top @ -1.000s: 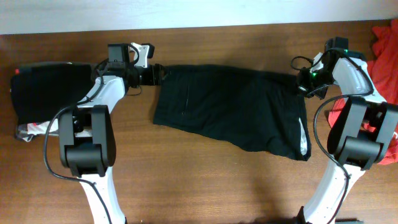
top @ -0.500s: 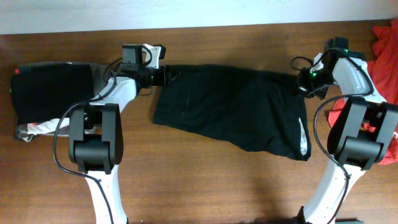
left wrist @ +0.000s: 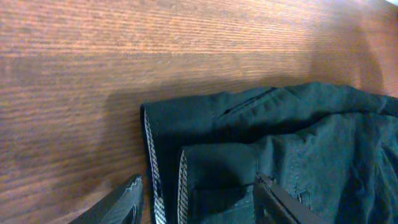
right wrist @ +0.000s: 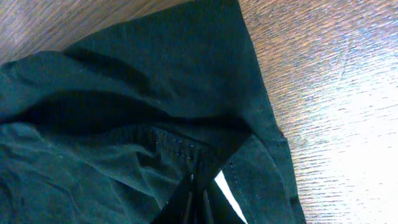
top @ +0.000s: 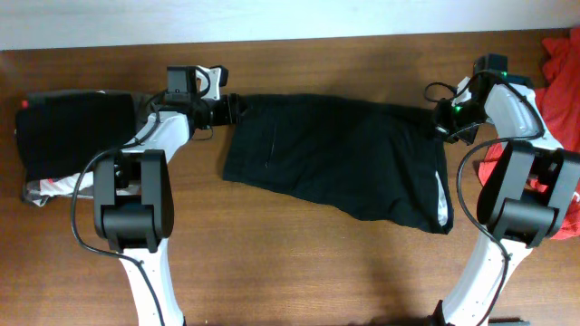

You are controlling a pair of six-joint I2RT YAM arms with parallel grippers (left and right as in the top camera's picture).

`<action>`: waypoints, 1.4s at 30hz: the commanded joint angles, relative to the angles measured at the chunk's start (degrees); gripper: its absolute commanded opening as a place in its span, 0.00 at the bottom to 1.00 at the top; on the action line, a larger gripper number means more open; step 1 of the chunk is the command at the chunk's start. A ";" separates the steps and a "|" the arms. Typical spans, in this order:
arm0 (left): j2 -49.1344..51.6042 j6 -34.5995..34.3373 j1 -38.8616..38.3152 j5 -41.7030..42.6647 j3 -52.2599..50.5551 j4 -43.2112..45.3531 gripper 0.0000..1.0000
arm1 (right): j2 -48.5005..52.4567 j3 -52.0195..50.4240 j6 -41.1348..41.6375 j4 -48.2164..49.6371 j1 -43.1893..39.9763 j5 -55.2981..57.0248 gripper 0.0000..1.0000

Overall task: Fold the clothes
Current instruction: 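Grasp the top left corner of the shorts with the left gripper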

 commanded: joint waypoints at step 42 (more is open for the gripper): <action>0.94 -0.26 -1.11 -1.95 5.44 -5.35 0.49 | 0.26 -0.09 -6.45 1.49 -3.15 -7.21 0.09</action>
